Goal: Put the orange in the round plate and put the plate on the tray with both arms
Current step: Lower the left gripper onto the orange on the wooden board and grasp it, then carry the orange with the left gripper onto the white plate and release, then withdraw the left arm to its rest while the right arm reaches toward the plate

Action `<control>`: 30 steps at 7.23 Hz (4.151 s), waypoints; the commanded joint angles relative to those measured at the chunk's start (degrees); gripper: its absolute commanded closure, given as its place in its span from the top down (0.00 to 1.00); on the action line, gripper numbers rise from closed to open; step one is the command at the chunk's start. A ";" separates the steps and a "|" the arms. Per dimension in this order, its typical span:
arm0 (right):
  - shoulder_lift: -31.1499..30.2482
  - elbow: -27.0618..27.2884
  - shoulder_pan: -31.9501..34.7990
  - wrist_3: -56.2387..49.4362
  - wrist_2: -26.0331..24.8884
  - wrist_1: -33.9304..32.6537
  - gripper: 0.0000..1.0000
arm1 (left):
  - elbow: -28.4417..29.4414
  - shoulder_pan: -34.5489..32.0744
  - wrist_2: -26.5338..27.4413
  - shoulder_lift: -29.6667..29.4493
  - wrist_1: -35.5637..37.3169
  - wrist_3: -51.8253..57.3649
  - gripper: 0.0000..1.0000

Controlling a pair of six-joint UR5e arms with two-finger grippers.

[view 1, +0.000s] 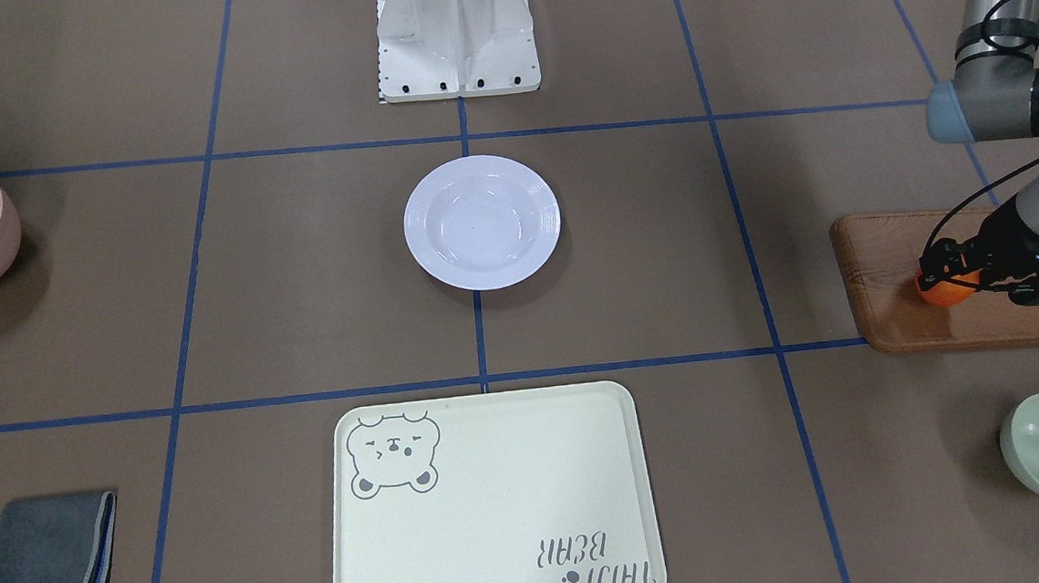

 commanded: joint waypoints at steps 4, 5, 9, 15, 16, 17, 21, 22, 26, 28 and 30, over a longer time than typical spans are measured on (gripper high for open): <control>-1.23 0.37 0.13 -0.32 0.48 0.29 1.00 | -13.63 5.49 -0.77 -16.77 23.75 -25.11 0.00; -1.84 0.55 0.04 -0.23 0.56 0.29 1.00 | -14.62 8.58 -0.59 -21.17 26.88 -31.51 0.00; -1.06 0.72 -0.22 1.53 0.48 0.20 1.00 | -13.50 25.88 9.12 -31.39 26.30 -53.95 0.00; -0.80 0.81 -0.93 1.88 0.83 0.20 1.00 | -3.47 35.23 14.09 -34.31 17.16 -56.98 0.00; -0.79 0.90 -0.93 1.88 0.83 0.20 1.00 | -3.73 35.41 14.26 -33.88 17.16 -56.89 0.97; -0.71 0.99 -0.93 1.88 0.83 0.20 1.00 | -4.52 35.68 14.44 -33.78 17.42 -56.98 0.98; -0.88 3.61 -1.10 0.92 1.27 0.20 1.00 | -16.36 26.31 13.91 -28.00 21.01 -46.15 0.98; -3.32 6.58 -1.63 0.91 1.27 0.11 1.00 | -17.17 22.36 13.82 -26.76 22.76 -40.86 0.98; -6.43 12.15 -5.73 1.96 13.18 0.37 1.00 | -17.27 15.74 13.56 -22.19 22.96 -29.15 0.98; 1.01 11.71 -10.49 10.87 20.48 0.29 1.00 | -17.27 10.40 10.15 -19.03 22.96 -22.83 0.98; 10.06 11.01 -16.54 19.59 23.86 0.29 1.00 | -16.92 4.16 8.99 -15.08 22.96 -14.83 0.98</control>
